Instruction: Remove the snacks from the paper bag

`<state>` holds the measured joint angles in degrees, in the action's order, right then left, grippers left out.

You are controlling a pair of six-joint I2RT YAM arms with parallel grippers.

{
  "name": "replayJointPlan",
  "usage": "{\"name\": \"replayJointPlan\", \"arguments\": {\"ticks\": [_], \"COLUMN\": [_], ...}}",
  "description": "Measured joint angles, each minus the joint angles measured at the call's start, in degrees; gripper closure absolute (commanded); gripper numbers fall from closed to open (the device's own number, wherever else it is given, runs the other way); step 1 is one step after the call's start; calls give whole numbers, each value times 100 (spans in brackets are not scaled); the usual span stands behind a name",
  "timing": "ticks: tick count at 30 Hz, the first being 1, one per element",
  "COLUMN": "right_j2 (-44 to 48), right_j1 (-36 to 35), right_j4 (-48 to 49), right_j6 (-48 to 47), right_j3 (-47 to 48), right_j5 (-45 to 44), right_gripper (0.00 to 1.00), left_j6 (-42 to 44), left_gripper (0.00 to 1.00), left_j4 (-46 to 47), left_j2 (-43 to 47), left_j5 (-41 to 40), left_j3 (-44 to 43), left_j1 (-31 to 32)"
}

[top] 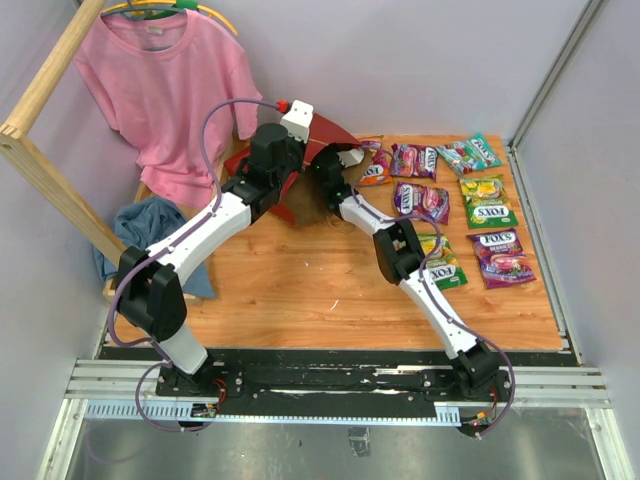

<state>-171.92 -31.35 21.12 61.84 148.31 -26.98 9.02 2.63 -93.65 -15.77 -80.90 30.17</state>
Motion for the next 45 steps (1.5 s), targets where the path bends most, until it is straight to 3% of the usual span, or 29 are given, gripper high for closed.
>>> {"name": "replayJointPlan", "arguments": {"ticks": [5,19,42,45], "right_j2": [7,37,70,70], "right_j1": [-2,-155,-542,-564], "right_j4": [105,245,-170,-168], "right_j6": [48,721,1331,1388], "right_j3": [-66,-76,101,101], "right_j5": [149,236,42,44], "right_gripper": [65,42,39,42], "left_j6": [-31,-79,-184,-203], "left_gripper": [92,92,92,92], "left_j4": [0,-28,-28,-28], "left_j2": [-39,-59,-15,7], "left_j5": [52,133,177,216], "left_j3": [-11,-11,-11,-11], "left_j1": [0,0,0,0]}}
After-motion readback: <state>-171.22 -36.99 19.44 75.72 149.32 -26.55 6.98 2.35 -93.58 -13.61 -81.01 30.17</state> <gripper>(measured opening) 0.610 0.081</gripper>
